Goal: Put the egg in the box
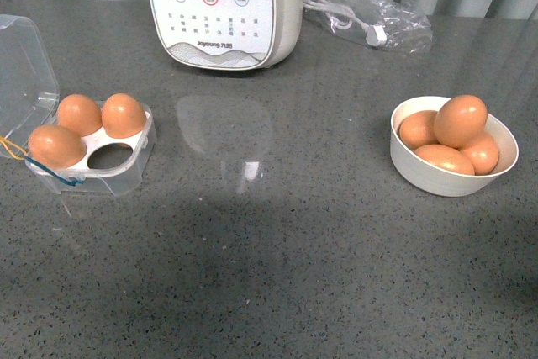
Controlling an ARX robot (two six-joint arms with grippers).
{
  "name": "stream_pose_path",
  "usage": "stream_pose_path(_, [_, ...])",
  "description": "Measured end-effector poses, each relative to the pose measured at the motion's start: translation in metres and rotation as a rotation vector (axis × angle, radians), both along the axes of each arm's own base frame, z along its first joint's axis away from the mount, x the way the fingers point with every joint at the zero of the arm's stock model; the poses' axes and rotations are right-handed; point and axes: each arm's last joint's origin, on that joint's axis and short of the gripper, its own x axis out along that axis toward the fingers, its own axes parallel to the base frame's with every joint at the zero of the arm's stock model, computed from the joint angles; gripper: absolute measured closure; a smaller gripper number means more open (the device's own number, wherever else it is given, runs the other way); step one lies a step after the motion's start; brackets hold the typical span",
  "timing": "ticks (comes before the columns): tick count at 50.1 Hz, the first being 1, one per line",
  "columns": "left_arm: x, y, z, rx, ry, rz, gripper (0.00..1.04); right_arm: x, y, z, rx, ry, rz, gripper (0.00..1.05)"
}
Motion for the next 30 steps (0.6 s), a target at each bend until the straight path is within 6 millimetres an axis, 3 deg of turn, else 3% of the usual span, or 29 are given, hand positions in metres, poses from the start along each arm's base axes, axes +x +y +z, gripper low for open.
stream_pose_path(30, [0.0000, 0.0000, 0.0000, 0.000, 0.000, 0.000, 0.07, 0.0000, 0.0000, 0.0000, 0.000, 0.000, 0.000, 0.07])
